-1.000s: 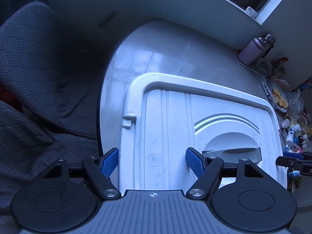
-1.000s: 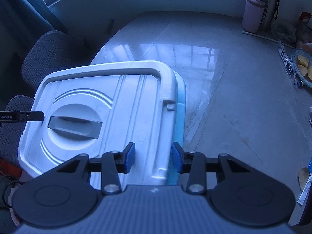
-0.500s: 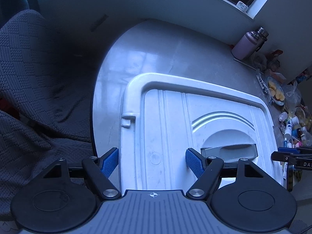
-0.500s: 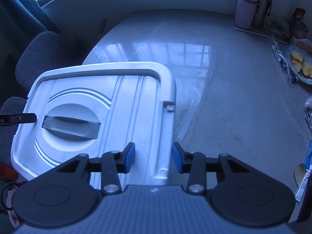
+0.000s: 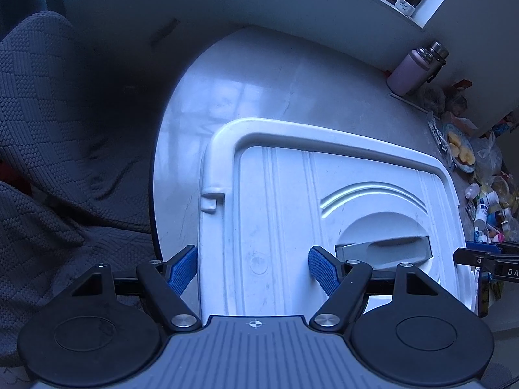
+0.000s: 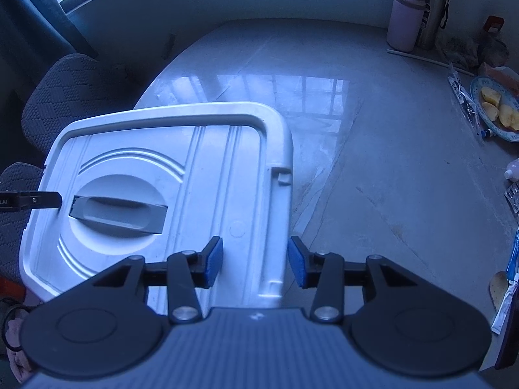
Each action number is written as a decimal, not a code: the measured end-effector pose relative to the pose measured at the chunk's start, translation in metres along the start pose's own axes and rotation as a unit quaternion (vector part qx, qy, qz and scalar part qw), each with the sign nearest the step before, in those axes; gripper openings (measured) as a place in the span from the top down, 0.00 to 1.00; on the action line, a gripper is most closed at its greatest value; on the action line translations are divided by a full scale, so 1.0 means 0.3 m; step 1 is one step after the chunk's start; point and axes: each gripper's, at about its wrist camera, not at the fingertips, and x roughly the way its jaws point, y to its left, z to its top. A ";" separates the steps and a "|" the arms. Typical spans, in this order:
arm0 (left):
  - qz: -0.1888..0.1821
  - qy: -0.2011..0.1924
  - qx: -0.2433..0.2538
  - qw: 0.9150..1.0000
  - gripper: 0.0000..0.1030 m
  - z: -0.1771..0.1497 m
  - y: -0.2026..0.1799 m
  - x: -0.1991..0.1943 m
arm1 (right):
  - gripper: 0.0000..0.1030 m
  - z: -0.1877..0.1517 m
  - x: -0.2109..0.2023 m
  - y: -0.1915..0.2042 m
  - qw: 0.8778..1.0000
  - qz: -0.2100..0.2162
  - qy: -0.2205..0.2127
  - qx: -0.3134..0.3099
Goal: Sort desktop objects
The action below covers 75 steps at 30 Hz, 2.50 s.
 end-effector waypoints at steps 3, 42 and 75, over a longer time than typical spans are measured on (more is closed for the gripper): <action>0.003 0.001 0.005 1.000 0.26 0.000 -0.008 -0.002 | 0.57 -0.010 -0.005 0.003 1.000 -0.001 -0.003 0.003; 0.099 -0.246 0.057 0.963 0.17 -0.660 -0.261 -0.446 | 0.11 -0.550 -0.298 0.170 0.980 -0.038 -0.187 -0.053; 0.148 -0.288 0.086 0.942 0.17 -1.172 -0.295 0.023 | 0.09 -1.021 0.010 0.214 0.954 -0.040 -0.295 -0.014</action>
